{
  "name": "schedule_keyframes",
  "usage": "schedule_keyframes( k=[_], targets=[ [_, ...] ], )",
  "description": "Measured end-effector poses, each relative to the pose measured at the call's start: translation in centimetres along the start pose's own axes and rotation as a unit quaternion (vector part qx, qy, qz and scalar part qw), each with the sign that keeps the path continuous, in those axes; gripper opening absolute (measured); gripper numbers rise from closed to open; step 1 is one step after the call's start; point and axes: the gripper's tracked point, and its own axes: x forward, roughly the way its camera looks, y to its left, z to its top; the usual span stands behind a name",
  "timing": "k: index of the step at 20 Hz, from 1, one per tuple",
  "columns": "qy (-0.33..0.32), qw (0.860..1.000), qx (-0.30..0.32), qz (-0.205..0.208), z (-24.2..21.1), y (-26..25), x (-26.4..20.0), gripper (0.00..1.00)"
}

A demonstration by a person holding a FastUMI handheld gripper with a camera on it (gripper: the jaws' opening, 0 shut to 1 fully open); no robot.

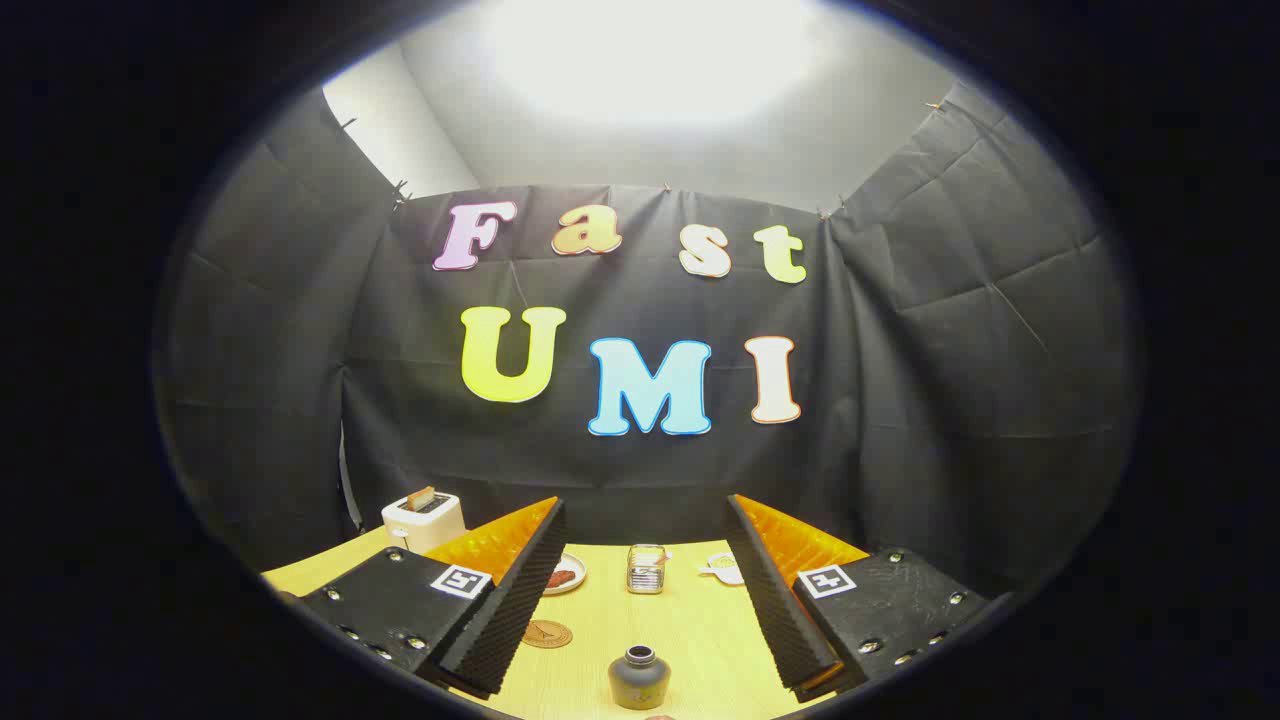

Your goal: Take the bottle from table, then pour the juice into the cup, finally place the bottle on the coaster

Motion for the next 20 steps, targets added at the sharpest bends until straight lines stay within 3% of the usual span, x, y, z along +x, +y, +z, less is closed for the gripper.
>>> schedule_keyframes(
  k=[7,20],
  targets=[
    [-0.035,0.999,-0.005,0.014,1.3,0.4,0.2,0.96],
    [-0.039,0.999,-0.003,0.025,1.0,0.6,0.2,0.96]
  ],
)
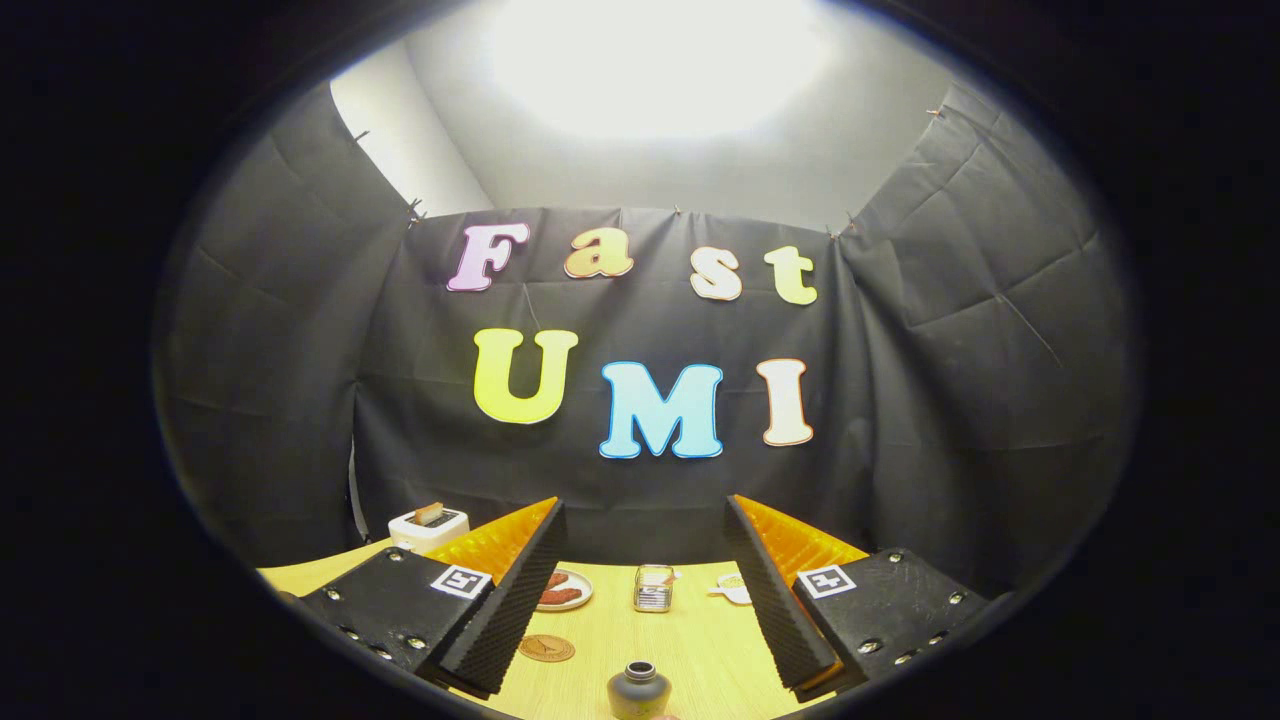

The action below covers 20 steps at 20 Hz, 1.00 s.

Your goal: Take the bottle from table, then pour the juice into the cup, finally place the bottle on the coaster

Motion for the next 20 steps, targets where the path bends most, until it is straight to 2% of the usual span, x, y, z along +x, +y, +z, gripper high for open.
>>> schedule_keyframes(
  k=[8,20],
  targets=[
    [0.000,1.000,0.003,0.009,-1.2,0.1,0.4,0.96],
    [0.038,0.998,0.024,0.046,-8.6,0.1,1.3,0.96]
  ],
)
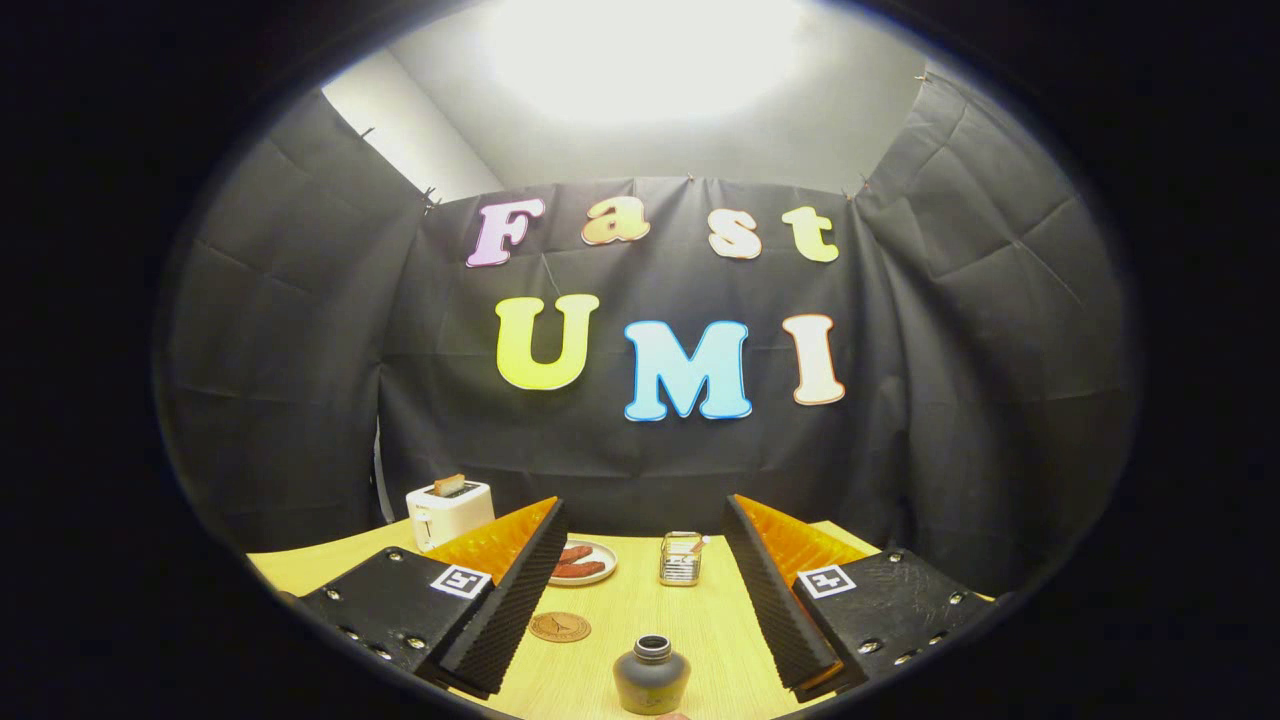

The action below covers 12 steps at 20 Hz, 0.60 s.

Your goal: Take the bottle from table, then pour the juice into the cup, finally place the bottle on the coaster

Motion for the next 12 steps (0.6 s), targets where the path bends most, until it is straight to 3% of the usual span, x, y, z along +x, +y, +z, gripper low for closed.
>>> schedule_keyframes(
  k=[12],
  targets=[
    [0.050,0.998,-0.004,0.036,-7.5,-0.6,0.6,0.96]
  ],
)
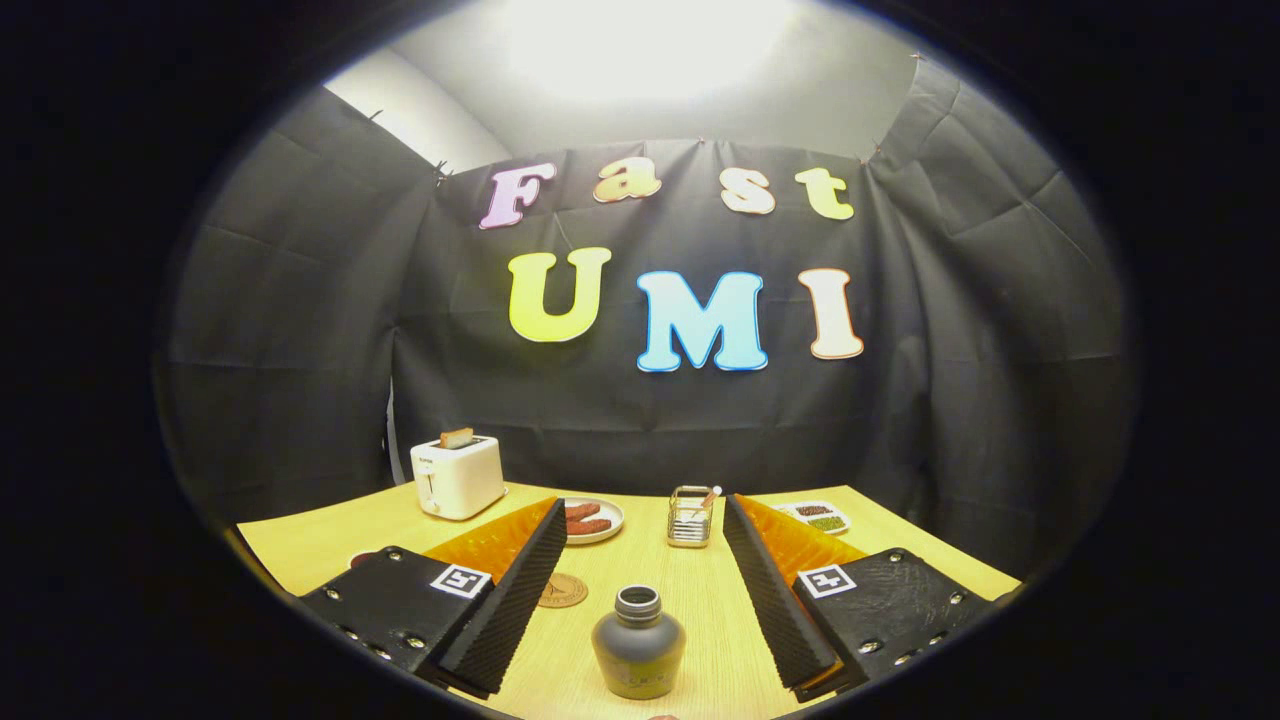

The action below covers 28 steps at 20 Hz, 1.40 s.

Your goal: Take the bottle from table, then pour the juice into the cup, finally place the bottle on the coaster

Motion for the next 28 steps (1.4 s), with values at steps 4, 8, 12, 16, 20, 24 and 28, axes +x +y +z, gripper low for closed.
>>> schedule_keyframes(
  k=[4,8,12,16,20,24,28],
  targets=[
    [0.024,1.000,-0.003,0.017,-2.7,0.4,0.3,0.96],
    [0.047,0.998,0.004,0.031,-5.3,0.7,0.2,0.96],
    [0.063,0.997,0.010,0.047,-7.1,1.3,0.5,0.96],
    [0.078,0.995,-0.004,0.061,-8.9,1.5,1.2,0.96],
    [0.093,0.994,-0.008,0.064,-10.8,1.7,1.7,0.97],
    [0.117,0.990,-0.020,0.075,-13.0,1.5,1.8,0.98],
    [0.142,0.987,-0.026,0.076,-15.3,1.5,1.5,0.98]
  ],
)
